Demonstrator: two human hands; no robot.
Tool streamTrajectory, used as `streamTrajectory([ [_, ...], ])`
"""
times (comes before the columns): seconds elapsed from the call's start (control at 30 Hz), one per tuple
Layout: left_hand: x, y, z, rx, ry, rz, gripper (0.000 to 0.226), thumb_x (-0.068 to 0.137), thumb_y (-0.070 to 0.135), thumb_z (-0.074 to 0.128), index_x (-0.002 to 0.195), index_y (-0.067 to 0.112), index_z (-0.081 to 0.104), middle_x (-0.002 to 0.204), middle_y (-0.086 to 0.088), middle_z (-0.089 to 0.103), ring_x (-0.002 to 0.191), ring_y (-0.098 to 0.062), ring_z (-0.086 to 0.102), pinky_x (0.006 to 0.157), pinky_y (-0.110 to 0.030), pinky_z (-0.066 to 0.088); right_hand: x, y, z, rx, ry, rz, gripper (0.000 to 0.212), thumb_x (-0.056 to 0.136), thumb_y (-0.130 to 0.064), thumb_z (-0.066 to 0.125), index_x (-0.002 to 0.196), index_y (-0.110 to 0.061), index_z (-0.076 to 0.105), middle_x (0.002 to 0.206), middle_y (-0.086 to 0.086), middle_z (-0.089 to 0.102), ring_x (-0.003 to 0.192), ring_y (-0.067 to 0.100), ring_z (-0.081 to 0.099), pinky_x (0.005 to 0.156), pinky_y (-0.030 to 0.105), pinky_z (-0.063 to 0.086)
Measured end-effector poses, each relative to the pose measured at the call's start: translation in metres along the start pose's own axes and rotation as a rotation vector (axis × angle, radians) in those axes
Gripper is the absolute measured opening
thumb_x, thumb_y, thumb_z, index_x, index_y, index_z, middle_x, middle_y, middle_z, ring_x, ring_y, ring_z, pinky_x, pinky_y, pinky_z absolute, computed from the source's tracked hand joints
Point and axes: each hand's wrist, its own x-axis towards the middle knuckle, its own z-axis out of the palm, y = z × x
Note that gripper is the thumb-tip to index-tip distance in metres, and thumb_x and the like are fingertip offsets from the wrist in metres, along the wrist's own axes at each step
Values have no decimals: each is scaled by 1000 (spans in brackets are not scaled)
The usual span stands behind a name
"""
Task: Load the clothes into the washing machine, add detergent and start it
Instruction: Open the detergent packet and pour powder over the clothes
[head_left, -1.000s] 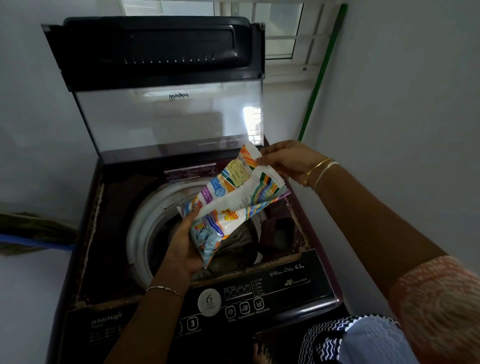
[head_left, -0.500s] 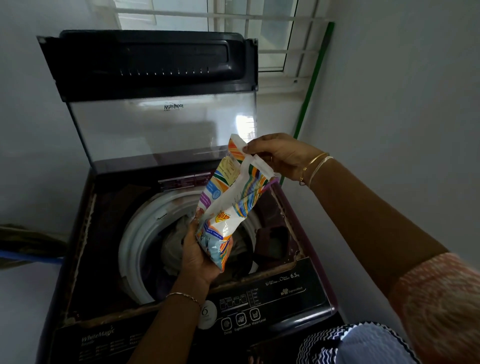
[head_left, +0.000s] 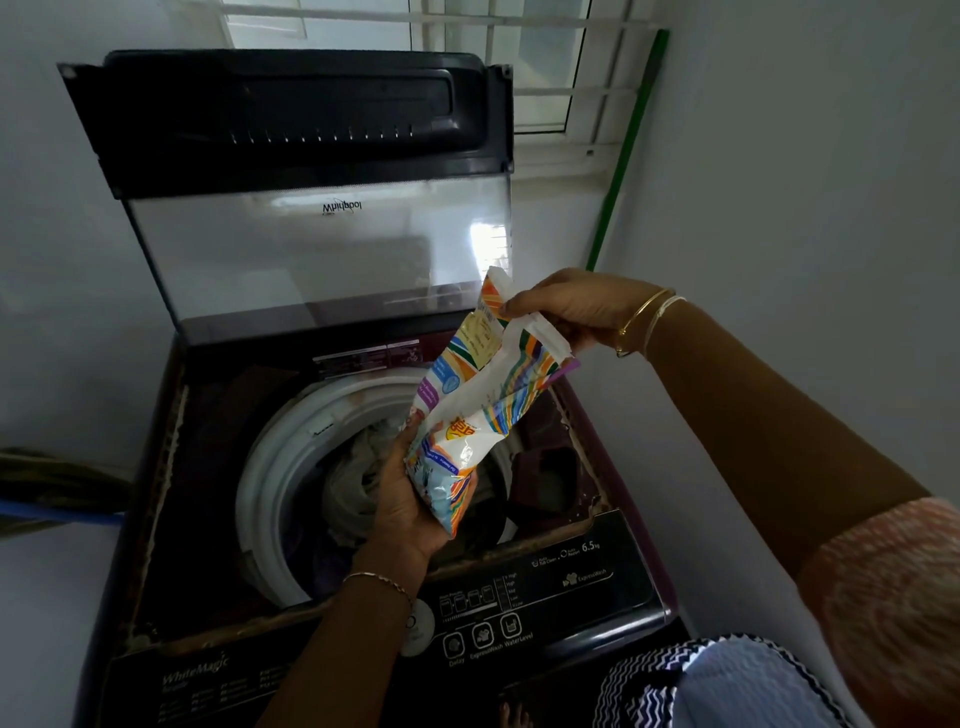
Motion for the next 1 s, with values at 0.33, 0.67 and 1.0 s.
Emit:
streamTrajectory([
  [0.33, 8, -30, 34, 331, 136, -24, 53, 85, 54, 56, 124, 17, 57, 141, -11, 51, 130, -31, 49, 100, -46, 44, -13, 7, -36, 2, 129, -49, 13, 88, -20, 60, 86, -8, 65, 95, 14, 66, 81, 21, 63, 76, 31, 54],
  [0.67, 29, -53, 44, 293, -3, -224, 59, 91, 45, 48, 140, 12, 47, 137, -15, 55, 127, -29, 50, 105, -41, 41, -32, 23, -59, 92, 179, -62, 17, 88, -18, 60, 93, -4, 67, 99, 17, 69, 72, 19, 67, 60, 23, 57],
  [1.0, 38, -59, 48, 428, 3, -275, 51, 94, 40, 47, 137, 11, 52, 132, -12, 60, 116, -25, 59, 95, -36, 47, -46, 33, -53, 180, 259, -86, 12, 88, -15, 59, 85, -6, 66, 104, 26, 66, 84, 31, 58, 60, 23, 53],
])
